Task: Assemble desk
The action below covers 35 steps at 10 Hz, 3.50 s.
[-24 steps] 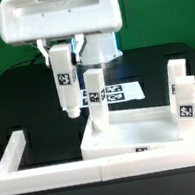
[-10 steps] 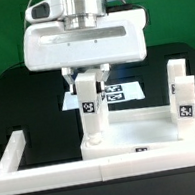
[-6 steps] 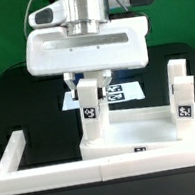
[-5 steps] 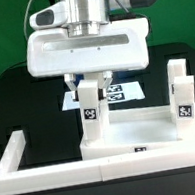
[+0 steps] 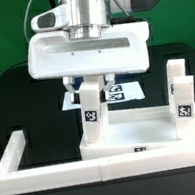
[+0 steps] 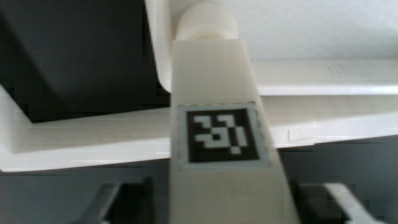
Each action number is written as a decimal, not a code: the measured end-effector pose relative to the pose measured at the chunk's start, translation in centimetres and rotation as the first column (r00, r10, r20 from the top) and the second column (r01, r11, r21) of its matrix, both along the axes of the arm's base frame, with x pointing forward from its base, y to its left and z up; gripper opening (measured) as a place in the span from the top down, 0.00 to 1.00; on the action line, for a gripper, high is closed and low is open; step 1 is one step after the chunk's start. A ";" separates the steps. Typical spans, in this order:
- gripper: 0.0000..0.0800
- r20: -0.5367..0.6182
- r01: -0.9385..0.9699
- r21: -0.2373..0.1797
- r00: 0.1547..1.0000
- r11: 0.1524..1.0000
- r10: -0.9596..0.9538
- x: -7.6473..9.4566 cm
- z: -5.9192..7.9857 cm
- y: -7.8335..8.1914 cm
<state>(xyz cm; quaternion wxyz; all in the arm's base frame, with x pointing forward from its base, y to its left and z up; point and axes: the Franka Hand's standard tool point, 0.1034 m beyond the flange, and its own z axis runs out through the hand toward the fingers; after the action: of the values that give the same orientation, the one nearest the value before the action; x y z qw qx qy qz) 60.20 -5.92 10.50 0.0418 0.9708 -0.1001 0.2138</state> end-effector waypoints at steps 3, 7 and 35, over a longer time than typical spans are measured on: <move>0.24 0.000 0.000 0.000 1.000 1.000 0.000 0.0 0.0 0.0; 0.19 -0.001 0.000 0.000 1.000 1.000 0.000 0.0 0.0 0.0; 0.40 -0.449 0.893 0.278 0.446 0.354 -0.774 1.7 -0.6 -0.4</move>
Offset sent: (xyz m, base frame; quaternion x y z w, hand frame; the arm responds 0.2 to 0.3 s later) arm 0.0000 0.0000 0.0000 0.0000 0.0000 0.0000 1.0000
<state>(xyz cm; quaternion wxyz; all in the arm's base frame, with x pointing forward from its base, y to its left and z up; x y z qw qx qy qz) 61.92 -6.31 9.91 -0.0840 0.7749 -0.6263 0.0106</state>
